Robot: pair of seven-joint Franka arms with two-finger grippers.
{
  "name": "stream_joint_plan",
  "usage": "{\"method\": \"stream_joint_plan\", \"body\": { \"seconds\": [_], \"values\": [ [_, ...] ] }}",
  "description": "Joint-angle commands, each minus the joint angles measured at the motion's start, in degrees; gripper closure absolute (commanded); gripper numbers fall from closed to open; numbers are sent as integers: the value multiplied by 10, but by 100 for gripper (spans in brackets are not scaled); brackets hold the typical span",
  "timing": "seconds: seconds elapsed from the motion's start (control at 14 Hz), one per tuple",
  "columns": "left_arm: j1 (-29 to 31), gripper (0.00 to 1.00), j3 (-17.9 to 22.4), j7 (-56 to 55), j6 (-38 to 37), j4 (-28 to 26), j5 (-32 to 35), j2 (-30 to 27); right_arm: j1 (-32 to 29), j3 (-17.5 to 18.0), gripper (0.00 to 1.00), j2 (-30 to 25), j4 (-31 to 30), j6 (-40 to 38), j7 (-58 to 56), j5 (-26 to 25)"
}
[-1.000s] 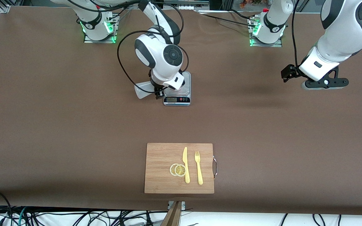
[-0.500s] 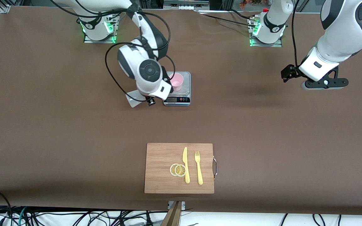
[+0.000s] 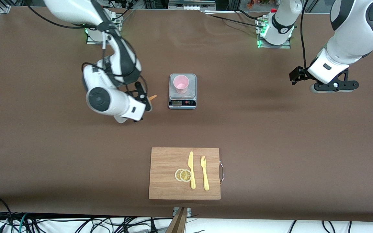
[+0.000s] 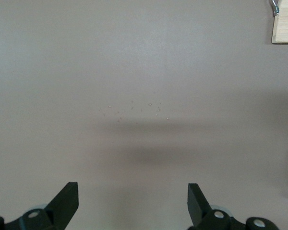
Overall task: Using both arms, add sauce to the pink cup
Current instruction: 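Carry the sauce bottle back beside the scale with the right gripper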
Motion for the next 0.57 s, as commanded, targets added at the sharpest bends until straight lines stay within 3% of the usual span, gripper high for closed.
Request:
{"method": "stream_joint_plan", "body": {
  "seconds": [0.0,0.5],
  "values": [
    [6,0,-6,2,-7,1,6,-4,-46,8,100,-6,-4,-4,-62,50],
    [6,0,-6,2,-7,1,6,-4,-167,8,100,13,-35,-35,-246,209]
  ]
}}
